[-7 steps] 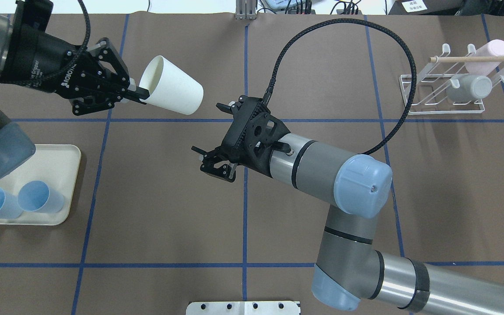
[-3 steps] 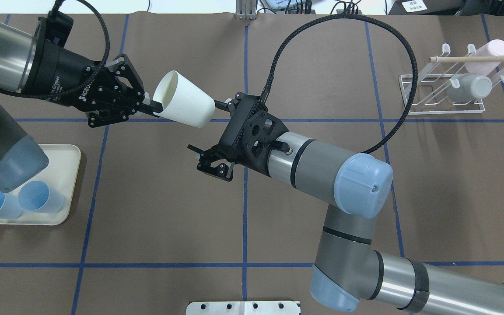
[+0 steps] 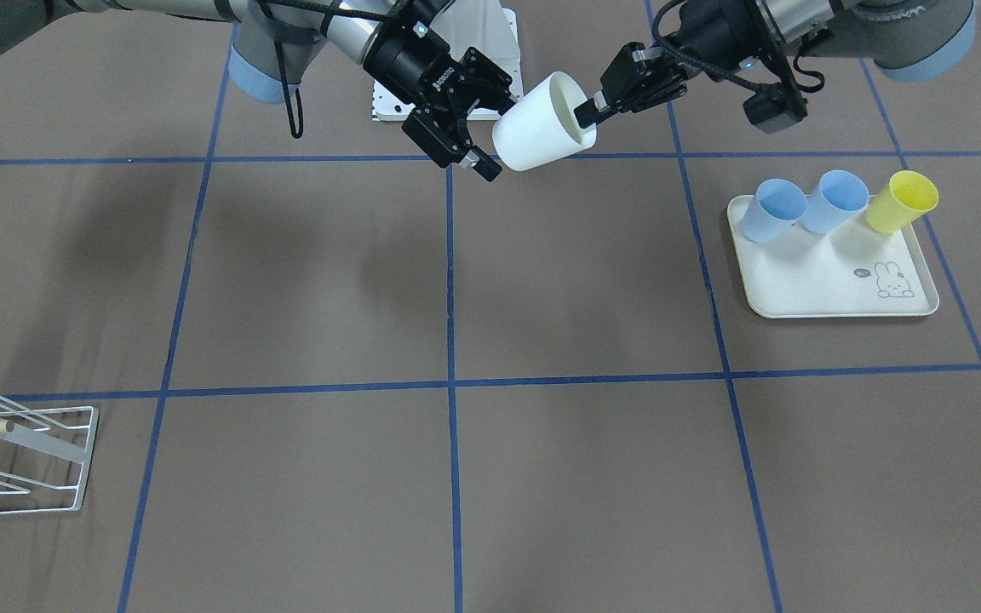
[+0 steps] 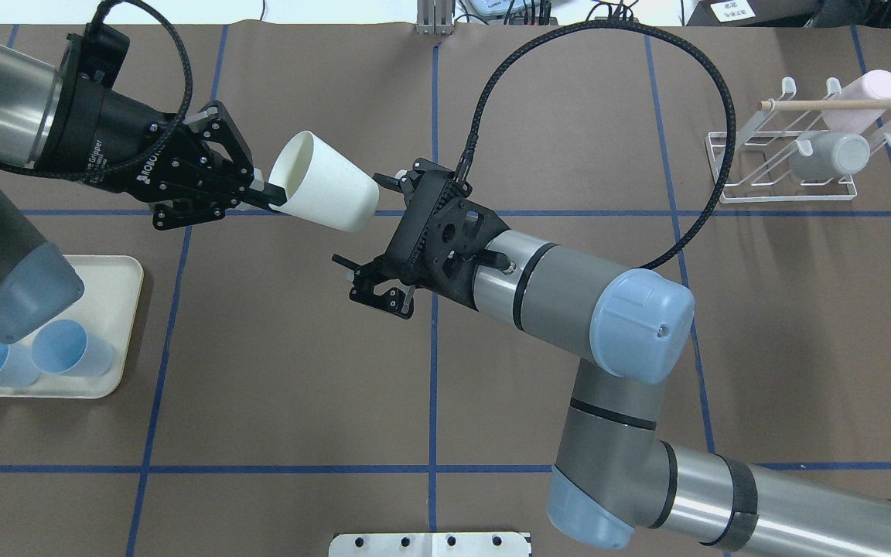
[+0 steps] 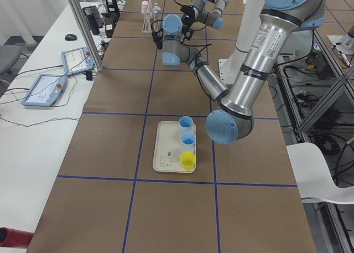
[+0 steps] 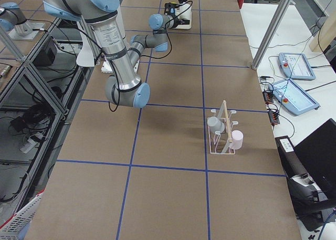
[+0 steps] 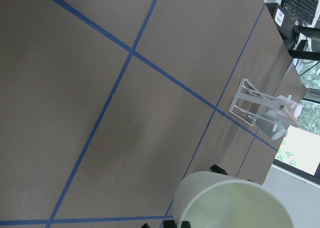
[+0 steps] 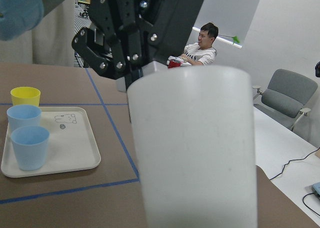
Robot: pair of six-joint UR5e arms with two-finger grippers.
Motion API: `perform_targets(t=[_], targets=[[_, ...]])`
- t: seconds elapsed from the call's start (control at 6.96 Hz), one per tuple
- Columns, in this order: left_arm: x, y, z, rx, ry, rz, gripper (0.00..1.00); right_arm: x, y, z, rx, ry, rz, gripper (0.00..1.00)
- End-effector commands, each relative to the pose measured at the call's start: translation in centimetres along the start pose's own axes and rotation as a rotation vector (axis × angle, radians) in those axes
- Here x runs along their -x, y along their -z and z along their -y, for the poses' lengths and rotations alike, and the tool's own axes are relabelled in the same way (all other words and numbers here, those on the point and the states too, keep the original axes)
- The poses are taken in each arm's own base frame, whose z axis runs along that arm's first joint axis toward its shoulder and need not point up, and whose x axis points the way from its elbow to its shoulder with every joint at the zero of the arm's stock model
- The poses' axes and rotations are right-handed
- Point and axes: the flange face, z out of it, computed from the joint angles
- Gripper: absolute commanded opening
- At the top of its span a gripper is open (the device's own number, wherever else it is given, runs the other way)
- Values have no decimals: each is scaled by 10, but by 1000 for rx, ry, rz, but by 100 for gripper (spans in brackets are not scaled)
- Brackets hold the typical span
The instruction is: Transfer IKEA cup to right arm and place on rack
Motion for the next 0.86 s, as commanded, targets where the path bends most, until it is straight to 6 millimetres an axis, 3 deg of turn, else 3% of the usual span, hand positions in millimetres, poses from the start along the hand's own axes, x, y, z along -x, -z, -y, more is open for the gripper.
perform_targets(t=[0.0, 0.72], targets=[[3, 1, -4, 31, -3, 15, 0, -1, 0, 2, -4, 40, -1, 99], [1, -2, -1, 26, 1, 14, 0, -1, 2, 3, -7, 47, 0, 99]])
